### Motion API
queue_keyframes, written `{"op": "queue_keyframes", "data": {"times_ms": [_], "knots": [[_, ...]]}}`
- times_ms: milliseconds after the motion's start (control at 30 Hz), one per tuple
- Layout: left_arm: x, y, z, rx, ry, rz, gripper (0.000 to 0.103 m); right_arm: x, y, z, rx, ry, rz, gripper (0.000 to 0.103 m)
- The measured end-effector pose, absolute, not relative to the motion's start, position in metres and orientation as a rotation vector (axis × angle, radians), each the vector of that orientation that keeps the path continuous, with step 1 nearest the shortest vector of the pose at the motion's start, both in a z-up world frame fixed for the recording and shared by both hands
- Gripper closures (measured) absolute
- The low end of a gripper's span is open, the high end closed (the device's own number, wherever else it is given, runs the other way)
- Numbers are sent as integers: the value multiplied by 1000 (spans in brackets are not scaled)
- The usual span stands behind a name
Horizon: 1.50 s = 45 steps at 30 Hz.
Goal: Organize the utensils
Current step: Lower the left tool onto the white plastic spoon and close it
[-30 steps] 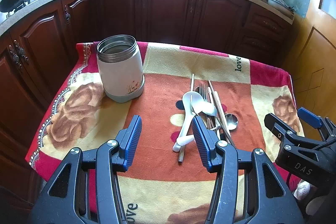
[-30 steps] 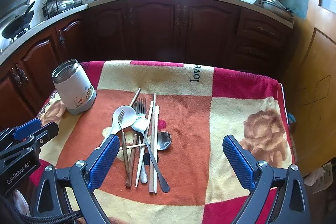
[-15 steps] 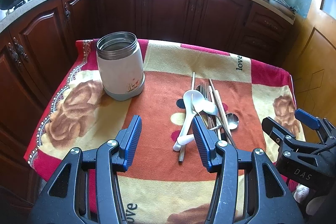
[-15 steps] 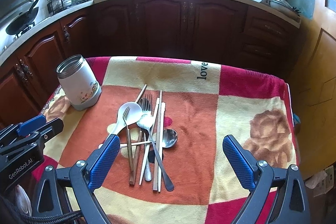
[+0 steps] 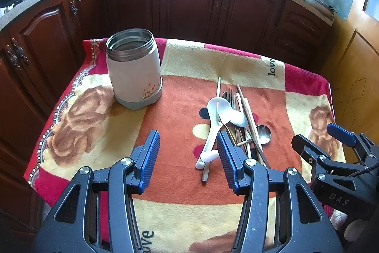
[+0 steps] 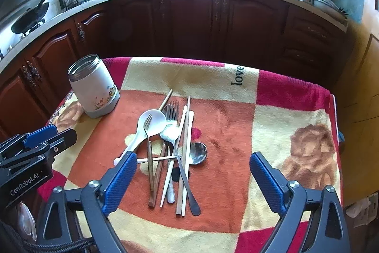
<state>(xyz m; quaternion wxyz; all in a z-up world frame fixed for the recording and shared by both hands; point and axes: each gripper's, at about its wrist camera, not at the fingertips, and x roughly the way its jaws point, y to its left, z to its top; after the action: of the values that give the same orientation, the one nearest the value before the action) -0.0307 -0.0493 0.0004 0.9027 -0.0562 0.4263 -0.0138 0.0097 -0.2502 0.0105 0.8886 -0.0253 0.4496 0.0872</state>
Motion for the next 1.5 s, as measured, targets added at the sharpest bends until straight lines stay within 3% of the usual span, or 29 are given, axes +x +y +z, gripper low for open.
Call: {"op": "queue_keyframes", "data": {"times_ms": [233,367,667,1267,1367,1500], "knots": [[-17,-37,-11,-175,928,-72,53,24,-256,-3,-10,963,239,22],[-4,-33,-23,-207,976,-103,53,39,-256,-15,36,992,307,45],[6,-22,-37,-200,1008,-64,53,72,-210,-50,14,1071,494,74],[23,-12,-52,-186,1033,-60,53,148,-178,-90,105,1208,545,77],[29,-14,-54,-176,1038,-65,53,153,-179,-92,113,1223,546,90],[36,-19,-55,-169,1040,-91,53,152,-186,-94,156,1221,554,97]]}}
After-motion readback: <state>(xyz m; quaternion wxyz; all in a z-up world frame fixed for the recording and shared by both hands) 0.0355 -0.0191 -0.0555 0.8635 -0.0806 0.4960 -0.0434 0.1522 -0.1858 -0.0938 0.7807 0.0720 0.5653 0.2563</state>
